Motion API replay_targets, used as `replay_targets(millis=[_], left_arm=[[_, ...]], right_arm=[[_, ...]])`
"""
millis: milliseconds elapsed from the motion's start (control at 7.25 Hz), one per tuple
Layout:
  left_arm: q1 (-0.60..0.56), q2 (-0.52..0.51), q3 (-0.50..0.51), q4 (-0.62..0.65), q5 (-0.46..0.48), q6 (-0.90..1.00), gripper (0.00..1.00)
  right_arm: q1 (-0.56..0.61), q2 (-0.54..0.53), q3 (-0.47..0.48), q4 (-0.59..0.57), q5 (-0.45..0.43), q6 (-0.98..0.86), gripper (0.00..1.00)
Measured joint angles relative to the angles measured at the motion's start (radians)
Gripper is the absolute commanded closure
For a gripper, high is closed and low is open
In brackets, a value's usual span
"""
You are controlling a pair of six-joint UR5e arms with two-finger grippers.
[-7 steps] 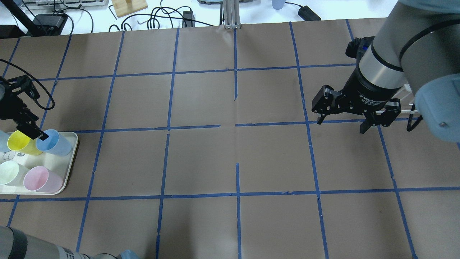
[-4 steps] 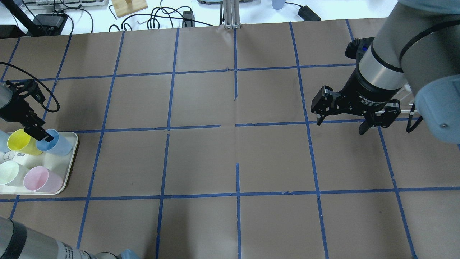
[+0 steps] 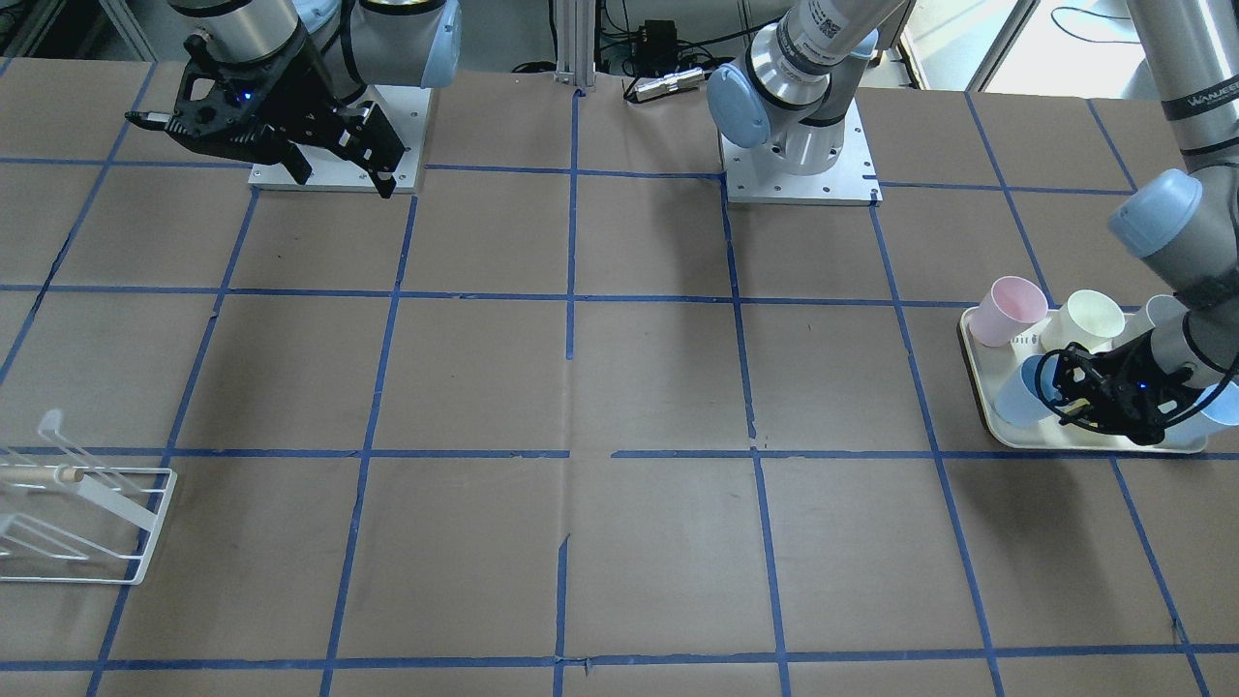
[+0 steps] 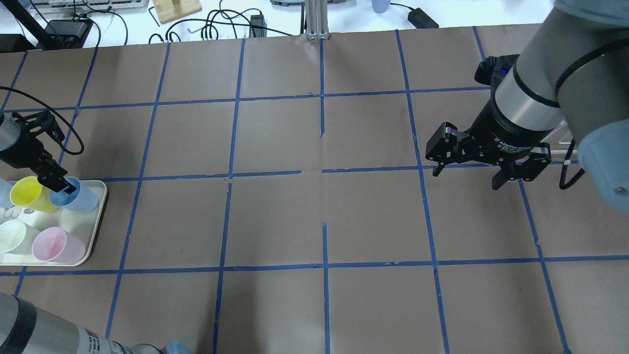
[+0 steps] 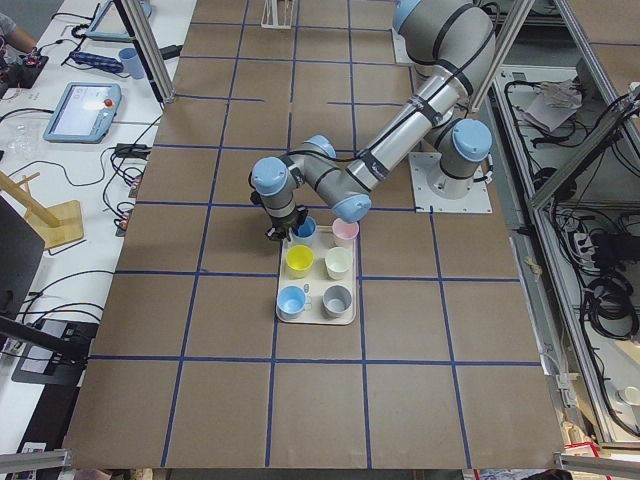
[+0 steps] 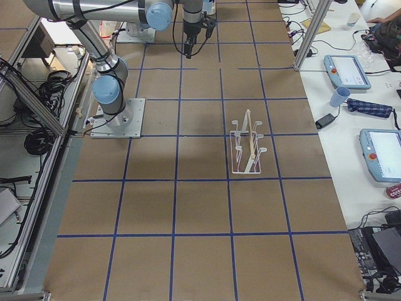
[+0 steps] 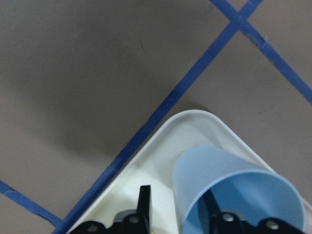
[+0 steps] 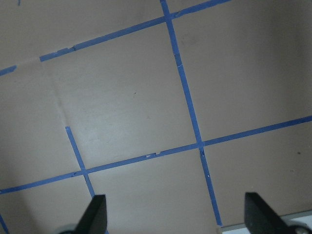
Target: Transfer IKEA cup to right arm and place on rack
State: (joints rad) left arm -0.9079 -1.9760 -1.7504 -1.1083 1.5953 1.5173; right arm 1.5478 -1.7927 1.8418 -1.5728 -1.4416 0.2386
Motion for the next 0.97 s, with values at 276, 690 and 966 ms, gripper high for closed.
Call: replay_targets(millis=[276,690,966], left_arm=[[0.000,0.012,0.004,-0.023,0.001,-0.011,1.00],[-0.011,0.062,0.101,-0.255,-0.004,-0.096,1.00],[-0.053,0.140,0.184,-0.475,-0.059,-0.273,1.00]], right_arm=[[0.000,-0.002,-0.002,-0.001,0.010,0.001,0.00],[-0.007,-0.004,-0.015,-0.008,0.210,-0.009,0.00],[-0.015,-0.002,-0.022,-0.043,0.483,-0.011,0.00]])
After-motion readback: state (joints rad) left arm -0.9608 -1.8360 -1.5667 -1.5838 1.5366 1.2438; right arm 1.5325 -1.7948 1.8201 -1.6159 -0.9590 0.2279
